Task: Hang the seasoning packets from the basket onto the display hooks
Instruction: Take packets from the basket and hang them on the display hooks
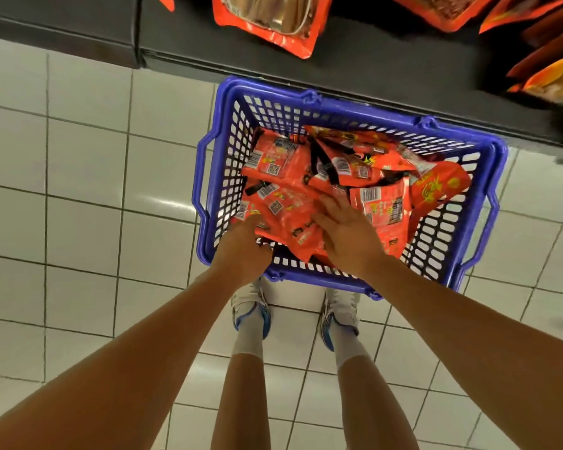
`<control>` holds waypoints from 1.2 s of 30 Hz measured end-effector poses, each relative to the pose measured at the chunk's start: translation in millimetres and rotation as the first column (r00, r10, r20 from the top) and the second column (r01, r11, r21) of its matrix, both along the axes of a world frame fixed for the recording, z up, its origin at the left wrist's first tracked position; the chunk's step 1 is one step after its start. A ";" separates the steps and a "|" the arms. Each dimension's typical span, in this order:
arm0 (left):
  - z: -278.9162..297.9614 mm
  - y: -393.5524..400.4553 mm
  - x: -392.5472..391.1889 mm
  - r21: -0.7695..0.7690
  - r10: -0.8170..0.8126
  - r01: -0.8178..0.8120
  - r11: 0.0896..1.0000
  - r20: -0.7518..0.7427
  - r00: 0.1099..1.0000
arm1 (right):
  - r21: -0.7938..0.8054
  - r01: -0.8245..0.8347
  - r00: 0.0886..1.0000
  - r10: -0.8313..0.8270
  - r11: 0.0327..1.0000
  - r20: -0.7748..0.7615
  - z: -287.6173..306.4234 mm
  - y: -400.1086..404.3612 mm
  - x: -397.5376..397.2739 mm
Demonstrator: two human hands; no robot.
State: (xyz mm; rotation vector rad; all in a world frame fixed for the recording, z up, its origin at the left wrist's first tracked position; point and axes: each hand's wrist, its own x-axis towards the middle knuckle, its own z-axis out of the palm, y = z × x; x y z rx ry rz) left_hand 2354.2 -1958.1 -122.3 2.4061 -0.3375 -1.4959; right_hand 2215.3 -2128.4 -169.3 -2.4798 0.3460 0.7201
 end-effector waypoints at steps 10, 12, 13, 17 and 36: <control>0.6 -2.3 16.7 -0.210 -0.304 0.377 0.902 0.312 0.900 | 0.463 0.342 0.909 -0.412 0.818 0.055 50.7 -9.6 -26.0; -1.2 -3.2 16.1 -0.238 -0.238 0.287 0.928 0.215 0.947 | 0.470 0.546 0.805 -0.590 0.694 -0.064 42.3 -18.5 -32.6; -3.0 -3.3 15.9 -0.226 -0.193 0.232 0.946 0.182 0.964 | 0.447 0.634 0.742 -0.660 0.632 -0.118 35.7 -24.9 -34.5; -14.6 0.1 12.0 -0.232 0.004 0.035 0.972 0.165 0.986 | -0.002 0.566 0.823 -0.565 0.824 -0.058 -4.1 -62.7 -38.0; 38.5 -4.8 -5.1 -0.111 0.532 -0.549 0.829 -0.149 0.834 | -0.234 0.196 0.976 -0.165 0.952 0.145 84.0 -107.0 -20.8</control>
